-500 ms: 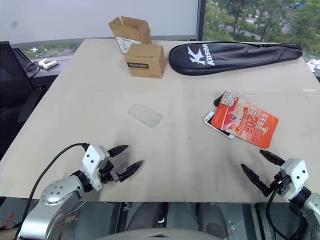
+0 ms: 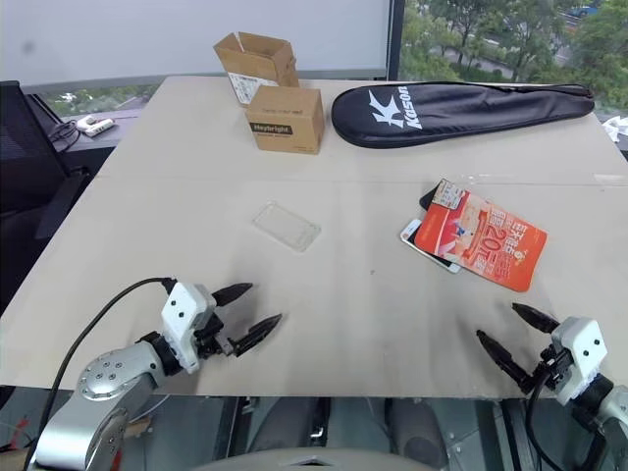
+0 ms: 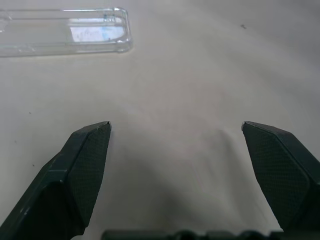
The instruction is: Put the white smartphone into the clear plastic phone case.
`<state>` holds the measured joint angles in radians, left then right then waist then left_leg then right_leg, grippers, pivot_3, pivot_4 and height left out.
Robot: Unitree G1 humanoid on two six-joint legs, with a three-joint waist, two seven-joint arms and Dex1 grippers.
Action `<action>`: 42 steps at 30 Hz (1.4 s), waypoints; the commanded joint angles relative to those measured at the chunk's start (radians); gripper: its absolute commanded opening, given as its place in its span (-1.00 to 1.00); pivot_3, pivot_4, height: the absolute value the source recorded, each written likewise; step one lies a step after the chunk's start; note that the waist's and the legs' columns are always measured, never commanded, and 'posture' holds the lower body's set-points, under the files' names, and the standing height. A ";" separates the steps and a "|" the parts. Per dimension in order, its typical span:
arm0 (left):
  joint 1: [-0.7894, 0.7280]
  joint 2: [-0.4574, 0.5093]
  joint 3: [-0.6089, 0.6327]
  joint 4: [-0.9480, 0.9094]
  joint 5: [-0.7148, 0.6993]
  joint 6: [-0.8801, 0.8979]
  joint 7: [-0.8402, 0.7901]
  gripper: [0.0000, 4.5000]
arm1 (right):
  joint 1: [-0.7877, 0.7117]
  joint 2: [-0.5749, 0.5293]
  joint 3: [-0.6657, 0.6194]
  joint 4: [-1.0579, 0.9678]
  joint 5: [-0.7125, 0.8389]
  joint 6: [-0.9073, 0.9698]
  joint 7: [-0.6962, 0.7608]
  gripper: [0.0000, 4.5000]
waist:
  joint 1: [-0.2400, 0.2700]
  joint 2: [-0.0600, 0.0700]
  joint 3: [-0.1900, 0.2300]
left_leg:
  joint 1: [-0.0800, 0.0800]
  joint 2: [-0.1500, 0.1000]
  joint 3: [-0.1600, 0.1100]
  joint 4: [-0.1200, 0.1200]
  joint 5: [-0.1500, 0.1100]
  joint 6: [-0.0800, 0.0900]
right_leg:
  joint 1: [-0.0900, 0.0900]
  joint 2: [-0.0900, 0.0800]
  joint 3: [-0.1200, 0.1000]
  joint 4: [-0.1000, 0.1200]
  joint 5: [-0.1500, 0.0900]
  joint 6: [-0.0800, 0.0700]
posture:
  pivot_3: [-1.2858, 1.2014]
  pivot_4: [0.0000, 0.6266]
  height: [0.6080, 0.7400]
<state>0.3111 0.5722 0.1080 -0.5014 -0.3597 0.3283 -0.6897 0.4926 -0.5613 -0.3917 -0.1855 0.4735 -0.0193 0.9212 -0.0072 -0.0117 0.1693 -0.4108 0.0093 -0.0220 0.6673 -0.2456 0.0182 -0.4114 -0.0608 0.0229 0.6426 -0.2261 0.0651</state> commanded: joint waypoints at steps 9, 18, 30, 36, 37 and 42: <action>-0.036 -0.028 -0.002 -0.025 -0.035 -0.005 -0.007 0.97 | -0.083 -0.048 -0.026 -0.011 0.040 0.074 -0.002 1.00 | 0.000 0.000 -0.001 | 0.000 -0.001 0.000 0.000 0.000 0.000 | 0.000 0.000 0.000 0.000 0.000 0.000 | 0.03 -0.52 1.00; -0.159 0.026 0.013 -0.111 -0.284 0.096 -0.133 0.97 | -0.550 -0.107 0.042 0.209 -0.046 0.209 -0.156 1.00 | -0.006 0.000 -0.001 | 0.005 -0.001 0.009 0.002 0.000 0.000 | 0.003 0.002 0.003 0.001 0.001 -0.001 | 0.03 -0.52 1.00; -0.346 0.116 0.013 -0.133 -0.346 0.205 -0.107 0.97 | -1.182 -0.182 0.340 0.945 -0.291 0.208 0.037 1.00 | -0.010 0.001 0.000 | 0.011 0.001 0.013 -0.002 -0.001 0.002 | 0.007 0.006 0.008 -0.001 0.003 0.002 | 0.03 -0.52 1.00; -0.354 0.143 0.011 -0.141 -0.345 0.241 -0.084 0.97 | -1.328 -0.184 0.432 1.175 -0.380 0.251 0.181 1.00 | -0.010 0.000 0.000 | 0.010 0.001 0.014 -0.003 -0.001 0.002 | 0.006 0.006 0.009 -0.001 0.004 0.002 | 0.03 -0.52 1.00; -0.357 0.145 0.009 -0.143 -0.346 0.243 -0.083 0.97 | -1.343 -0.184 0.444 1.199 -0.393 0.255 0.207 1.00 | -0.010 0.000 0.000 | 0.011 0.001 0.015 -0.003 -0.001 0.002 | 0.006 0.006 0.009 -0.001 0.004 0.002 | 0.03 -0.52 1.00; -0.348 0.151 0.004 -0.143 -0.335 0.236 -0.090 1.00 | -1.403 -0.177 0.452 1.260 -0.422 0.255 0.269 0.29 | -0.011 0.000 0.000 | 0.011 0.001 0.015 -0.003 -0.001 0.002 | 0.006 0.006 0.009 -0.001 0.003 0.002 | 0.03 -0.52 1.00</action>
<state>-0.0359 0.7107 0.1079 -0.6078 -0.6986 0.5735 -0.7778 -0.9045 -0.7376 0.0520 1.0590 0.0585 0.2290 1.1475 -0.0182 -0.0113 0.1695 -0.3996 0.0103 -0.0071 0.6646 -0.2469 0.0206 -0.4050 -0.0543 0.0324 0.6419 -0.2226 0.0673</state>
